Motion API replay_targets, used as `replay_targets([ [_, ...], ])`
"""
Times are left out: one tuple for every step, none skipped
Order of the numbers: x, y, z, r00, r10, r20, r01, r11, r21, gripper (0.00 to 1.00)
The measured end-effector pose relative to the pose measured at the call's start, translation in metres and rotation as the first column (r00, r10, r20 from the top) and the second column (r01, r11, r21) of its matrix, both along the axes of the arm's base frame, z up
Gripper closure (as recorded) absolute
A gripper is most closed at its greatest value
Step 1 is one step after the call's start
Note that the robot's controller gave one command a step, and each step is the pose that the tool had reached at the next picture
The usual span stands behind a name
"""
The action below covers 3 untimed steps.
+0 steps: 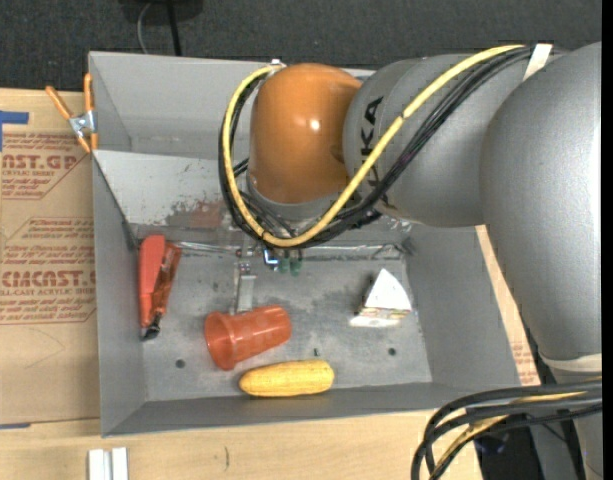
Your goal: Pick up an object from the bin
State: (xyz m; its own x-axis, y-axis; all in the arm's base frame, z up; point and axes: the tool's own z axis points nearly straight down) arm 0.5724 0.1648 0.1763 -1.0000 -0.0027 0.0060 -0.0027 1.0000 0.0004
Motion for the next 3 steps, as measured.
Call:
replay_targets([
  [0.002, -0.001, 0.005, 1.0, -0.002, 0.007, 0.002, 1.0, 0.001, 0.0],
  [-0.024, -0.021, -0.037, 0.999, 0.05, 0.011, -0.05, 0.999, 0.002, 0.0],
  [-0.051, -0.039, -0.102, 0.999, 0.046, 0.003, -0.046, 0.999, 0.005, 1.0],
])
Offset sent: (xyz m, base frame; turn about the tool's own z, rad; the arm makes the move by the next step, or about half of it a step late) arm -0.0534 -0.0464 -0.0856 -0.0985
